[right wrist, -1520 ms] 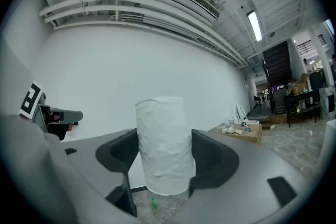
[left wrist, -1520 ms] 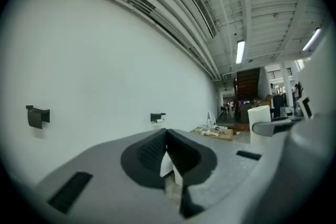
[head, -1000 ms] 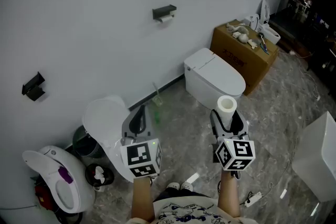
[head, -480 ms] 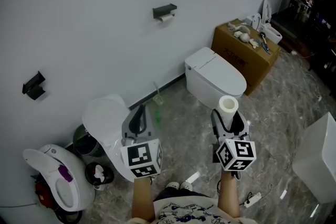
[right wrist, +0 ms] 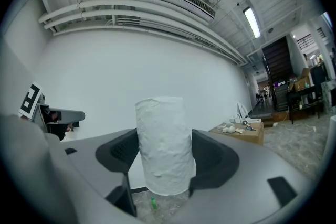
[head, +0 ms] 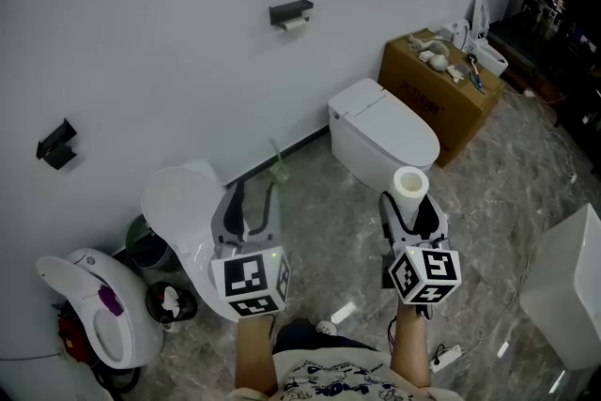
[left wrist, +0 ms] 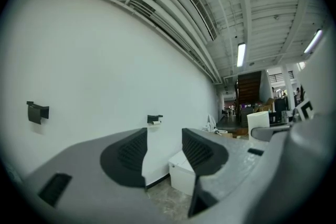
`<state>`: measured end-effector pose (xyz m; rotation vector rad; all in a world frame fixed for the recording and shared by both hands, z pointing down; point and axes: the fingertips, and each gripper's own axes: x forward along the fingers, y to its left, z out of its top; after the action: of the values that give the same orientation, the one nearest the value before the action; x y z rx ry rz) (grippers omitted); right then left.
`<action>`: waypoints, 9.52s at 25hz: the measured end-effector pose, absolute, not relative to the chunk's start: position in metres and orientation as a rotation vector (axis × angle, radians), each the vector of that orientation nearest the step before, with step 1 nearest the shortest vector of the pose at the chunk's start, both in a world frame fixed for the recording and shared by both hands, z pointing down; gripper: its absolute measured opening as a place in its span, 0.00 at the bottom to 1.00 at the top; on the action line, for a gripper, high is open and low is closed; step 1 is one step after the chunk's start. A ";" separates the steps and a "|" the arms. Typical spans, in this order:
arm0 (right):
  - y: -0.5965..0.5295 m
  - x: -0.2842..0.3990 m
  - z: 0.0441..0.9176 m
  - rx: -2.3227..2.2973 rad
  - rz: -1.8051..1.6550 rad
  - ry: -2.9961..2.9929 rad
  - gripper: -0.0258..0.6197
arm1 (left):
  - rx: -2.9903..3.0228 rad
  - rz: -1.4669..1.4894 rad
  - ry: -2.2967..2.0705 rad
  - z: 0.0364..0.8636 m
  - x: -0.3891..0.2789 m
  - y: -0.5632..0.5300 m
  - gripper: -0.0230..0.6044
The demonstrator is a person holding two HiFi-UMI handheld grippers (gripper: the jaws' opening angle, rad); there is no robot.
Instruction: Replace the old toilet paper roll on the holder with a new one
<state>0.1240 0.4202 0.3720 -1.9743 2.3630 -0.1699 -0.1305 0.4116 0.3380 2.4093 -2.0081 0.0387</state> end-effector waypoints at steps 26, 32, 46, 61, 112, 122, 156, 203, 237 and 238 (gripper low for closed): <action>0.284 0.147 0.381 -2.009 -0.166 2.341 0.53 | 2.460 0.132 -2.008 0.349 -0.108 0.267 0.34; 0.218 0.141 0.368 -2.015 -0.144 2.333 0.53 | 2.484 0.111 -1.993 0.337 -0.110 0.197 0.34; 0.106 0.124 0.364 -2.043 -0.129 2.320 0.53 | 2.523 0.126 -1.970 0.337 -0.125 0.080 0.34; 0.000 0.126 0.387 -2.001 -0.204 2.383 0.53 | 2.438 0.206 -2.034 0.359 -0.131 -0.007 0.34; -0.374 0.180 0.376 -1.871 -0.230 2.484 0.53 | 2.280 1.098 -2.189 0.414 -0.065 -0.361 0.34; -0.395 0.178 0.381 -1.897 -0.248 2.465 0.53 | 2.134 1.984 -2.125 0.448 -0.060 -0.398 0.34; -0.423 0.237 0.400 -2.068 -0.315 2.340 0.53 | 2.169 2.335 -2.022 0.464 -0.005 -0.468 0.33; -0.397 0.171 0.399 -1.882 -0.300 2.520 0.53 | 2.520 -0.167 -1.818 0.347 -0.068 -0.352 0.33; -0.477 0.066 0.437 -1.689 1.603 3.167 0.53 | 2.362 -0.193 -1.982 0.354 -0.152 -0.334 0.33; -0.479 0.062 0.439 -1.654 1.696 3.163 0.53 | 2.364 -0.190 -1.984 0.354 -0.153 -0.334 0.33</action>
<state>0.0622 -0.4787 0.4391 -1.6538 3.1633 1.6961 -0.1529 -0.3336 0.3536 2.3636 -1.9839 -0.1904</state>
